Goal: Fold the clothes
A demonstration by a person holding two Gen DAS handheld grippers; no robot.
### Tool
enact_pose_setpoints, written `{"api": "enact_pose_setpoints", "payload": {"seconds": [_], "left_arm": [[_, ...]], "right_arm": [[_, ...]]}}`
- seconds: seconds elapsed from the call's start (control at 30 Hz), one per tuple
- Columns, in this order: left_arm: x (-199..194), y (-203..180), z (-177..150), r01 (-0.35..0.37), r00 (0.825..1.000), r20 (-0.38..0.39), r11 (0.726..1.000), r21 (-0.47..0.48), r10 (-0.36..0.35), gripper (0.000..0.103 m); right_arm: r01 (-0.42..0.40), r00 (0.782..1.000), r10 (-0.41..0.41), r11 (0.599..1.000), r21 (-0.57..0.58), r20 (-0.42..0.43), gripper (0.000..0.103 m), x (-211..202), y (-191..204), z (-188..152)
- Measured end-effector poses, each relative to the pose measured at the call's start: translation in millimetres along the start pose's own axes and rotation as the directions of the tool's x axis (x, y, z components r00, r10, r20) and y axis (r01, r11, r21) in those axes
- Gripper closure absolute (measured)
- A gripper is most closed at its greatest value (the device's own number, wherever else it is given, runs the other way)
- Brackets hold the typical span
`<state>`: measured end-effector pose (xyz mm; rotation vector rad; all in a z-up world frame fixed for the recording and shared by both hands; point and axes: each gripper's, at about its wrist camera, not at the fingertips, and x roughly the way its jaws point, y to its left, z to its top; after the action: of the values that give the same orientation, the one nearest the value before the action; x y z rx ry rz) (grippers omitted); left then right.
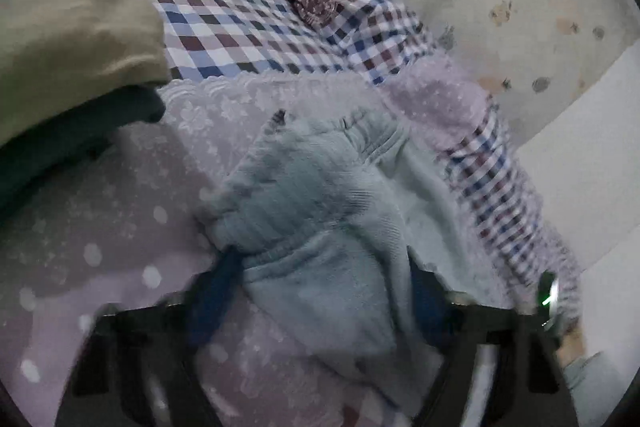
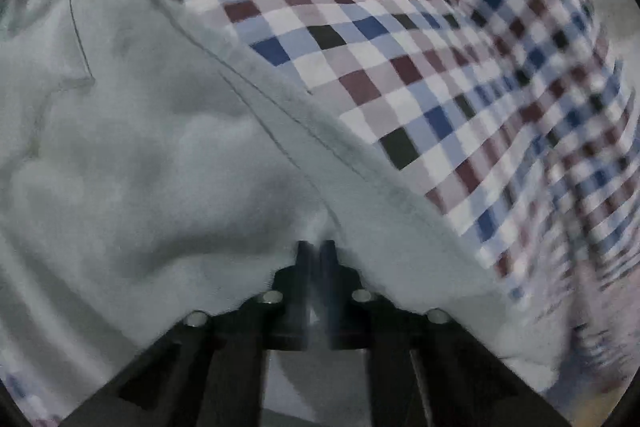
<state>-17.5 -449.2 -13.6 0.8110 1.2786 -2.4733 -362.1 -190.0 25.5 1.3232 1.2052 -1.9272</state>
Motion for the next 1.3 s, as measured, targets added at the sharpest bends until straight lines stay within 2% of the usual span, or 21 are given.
{"api": "enact_pose_setpoints", "payload": {"seconds": [0.07, 0.1, 0.13, 0.23, 0.27, 0.3, 0.33, 0.4, 0.43, 0.47, 0.5, 0.57, 0.77, 0.87, 0.93, 0.97, 1.0, 1.07, 1.13, 1.2, 1.3], "left_arm": [[-2.7, 0.4, -3.0, 0.001, 1.000, 0.007, 1.000, 0.001, -0.001, 0.055], [-4.8, 0.0, -3.9, -0.001, 1.000, 0.018, 1.000, -0.001, 0.001, 0.058], [-7.0, -0.3, -4.9, -0.004, 1.000, 0.029, 1.000, -0.004, 0.004, 0.067], [-16.0, -1.0, -13.0, -0.025, 0.996, 0.087, 0.999, -0.046, 0.029, 0.073], [-18.6, -1.4, -17.0, -0.031, 0.993, 0.109, 0.998, -0.058, 0.037, 0.073], [-21.1, -1.8, -20.9, -0.037, 0.990, 0.130, 0.997, -0.070, 0.046, 0.073], [-20.3, -3.0, -23.0, -0.049, 0.990, 0.132, 0.997, -0.061, 0.057, 0.073], [-12.4, -3.2, -19.6, -0.085, 0.992, 0.092, 0.995, -0.045, 0.089, 0.070], [-11.8, -1.9, -18.1, -0.079, 0.993, 0.082, 0.996, -0.049, 0.083, 0.067], [-11.6, -0.7, -16.6, -0.070, 0.994, 0.075, 0.996, -0.053, 0.074, 0.063], [-11.4, 0.4, -15.2, -0.062, 0.996, 0.067, 0.996, -0.057, 0.065, 0.061], [-11.4, 1.1, -12.8, -0.053, 0.997, 0.059, 0.997, -0.057, 0.056, 0.057], [-10.4, 4.7, -10.7, -0.004, 0.998, 0.061, 0.996, -0.087, 0.010, 0.043], [-9.7, 6.3, -9.1, 0.004, 0.998, 0.062, 0.995, -0.097, 0.002, 0.042], [-9.4, 6.2, -8.3, 0.003, 0.998, 0.064, 0.996, -0.094, 0.003, 0.042], [-9.1, 6.4, -8.1, -0.001, 0.998, 0.064, 0.996, -0.090, 0.007, 0.045], [-8.8, 6.6, -7.9, -0.006, 0.998, 0.063, 0.996, -0.086, 0.011, 0.048], [-8.6, 6.8, -7.2, -0.012, 0.998, 0.061, 0.997, -0.076, 0.017, 0.056], [-9.7, 6.0, -6.3, -0.012, 0.998, 0.062, 0.998, -0.062, 0.016, 0.062], [-15.1, 0.3, -10.1, -0.019, 0.996, 0.083, 0.999, -0.045, 0.023, 0.066], [-14.3, 1.1, -11.9, -0.039, 0.996, 0.081, 0.998, -0.051, 0.043, 0.067]], "right_arm": [[0.117, 0.993, -0.118, 0.992, -0.056, -0.005, 0.102, 0.4, 6.1, 9.8], [0.179, 0.984, -0.179, 0.981, -0.069, 0.011, 0.103, -2.2, 7.3, 15.3], [0.239, 0.971, -0.237, 0.968, -0.071, 0.034, 0.103, -6.2, 7.5, 20.9], [0.366, 0.918, -0.367, 0.930, 0.033, 0.151, 0.103, -29.8, -0.3, 49.8], [0.370, 0.913, -0.376, 0.927, 0.064, 0.161, 0.103, -32.9, -3.9, 60.9], [0.355, 0.918, -0.365, 0.931, 0.089, 0.156, 0.103, -32.9, -7.8, 72.5], [0.318, 0.933, -0.330, 0.943, 0.100, 0.146, 0.103, -31.2, -11.1, 77.9], [0.136, 0.981, -0.150, 0.984, 0.116, 0.124, 0.099, -27.5, -18.1, 77.6], [0.030, 0.991, -0.047, 0.990, 0.136, 0.122, 0.094, -27.8, -22.4, 74.3], [-0.078, 0.990, 0.057, 0.984, 0.161, 0.128, 0.076, -29.1, -27.1, 69.4], [-0.184, 0.978, 0.160, 0.965, 0.184, 0.136, 0.050, -30.5, -31.9, 64.6], [-0.273, 0.954, 0.237, 0.940, 0.205, 0.181, 0.037, -35.2, -35.5, 58.9], [-0.292, 0.949, 0.277, 0.952, 0.089, 0.148, 0.037, -19.2, 5.7, 79.5], [-0.271, 0.956, 0.270, 0.963, -0.004, 0.119, 0.040, -11.3, 34.0, 88.4], [-0.247, 0.961, 0.252, 0.967, -0.057, 0.114, 0.055, -11.0, 47.7, 92.0], [-0.228, 0.966, 0.235, 0.971, -0.075, 0.110, 0.073, -11.6, 51.8, 93.7], [-0.181, 0.976, 0.191, 0.979, -0.093, 0.109, 0.100, -12.6, 55.0, 95.5], [-0.072, 0.989, 0.089, 0.988, -0.139, 0.118, 0.100, -19.4, 61.4, 100.8], [0.058, 0.988, -0.030, 0.980, -0.188, 0.153, 0.100, -32.4, 71.4, 108.8], [0.169, 0.967, -0.124, 0.966, -0.195, 0.221, 0.100, -51.5, 75.9, 127.8], [0.234, 0.947, -0.189, 0.959, -0.157, 0.259, 0.099, -54.7, 110.5, 153.5]]}}
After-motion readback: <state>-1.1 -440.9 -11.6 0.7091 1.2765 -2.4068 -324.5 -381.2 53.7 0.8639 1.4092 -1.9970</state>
